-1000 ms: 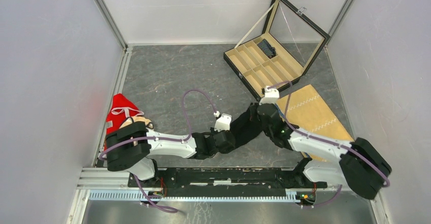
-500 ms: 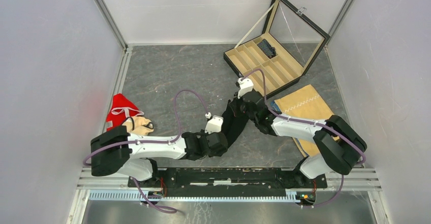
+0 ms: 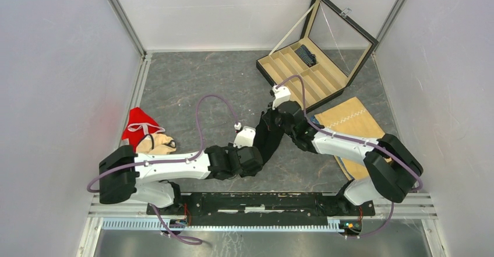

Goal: Roll the underwear
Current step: Fold the underwear at the center of the board.

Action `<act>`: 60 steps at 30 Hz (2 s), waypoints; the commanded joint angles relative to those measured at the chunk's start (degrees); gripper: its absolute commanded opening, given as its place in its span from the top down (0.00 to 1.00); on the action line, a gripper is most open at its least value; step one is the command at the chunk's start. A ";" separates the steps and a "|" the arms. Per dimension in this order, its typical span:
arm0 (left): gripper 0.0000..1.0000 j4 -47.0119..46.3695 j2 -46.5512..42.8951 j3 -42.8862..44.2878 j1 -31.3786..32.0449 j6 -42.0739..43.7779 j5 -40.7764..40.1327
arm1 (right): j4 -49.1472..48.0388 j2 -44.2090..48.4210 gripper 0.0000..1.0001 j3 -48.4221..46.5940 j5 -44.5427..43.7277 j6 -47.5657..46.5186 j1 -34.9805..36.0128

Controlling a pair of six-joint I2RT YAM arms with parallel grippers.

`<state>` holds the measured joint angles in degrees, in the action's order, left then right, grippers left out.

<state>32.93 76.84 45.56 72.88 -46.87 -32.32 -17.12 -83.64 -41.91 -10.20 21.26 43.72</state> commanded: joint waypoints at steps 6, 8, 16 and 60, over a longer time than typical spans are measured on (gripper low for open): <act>0.98 8.19 -6.26 3.61 0.59 -1.65 -4.33 | 0.18 5.58 1.00 -0.32 -8.84 5.30 -0.89; 0.98 8.38 -7.60 3.17 0.59 -1.88 -4.51 | 0.84 6.00 1.00 -0.30 -12.35 6.87 -0.96; 0.98 3.40 -9.39 -0.61 0.59 0.38 -2.53 | -5.42 6.64 1.00 6.24 -15.88 14.92 -0.99; 0.98 -26.36 4.24 -9.95 0.68 8.91 17.56 | -13.81 3.81 1.00 14.83 -13.64 16.84 -0.96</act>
<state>9.21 78.87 37.47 73.10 -40.53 -15.99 -29.85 -79.59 -25.04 -21.28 39.13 43.35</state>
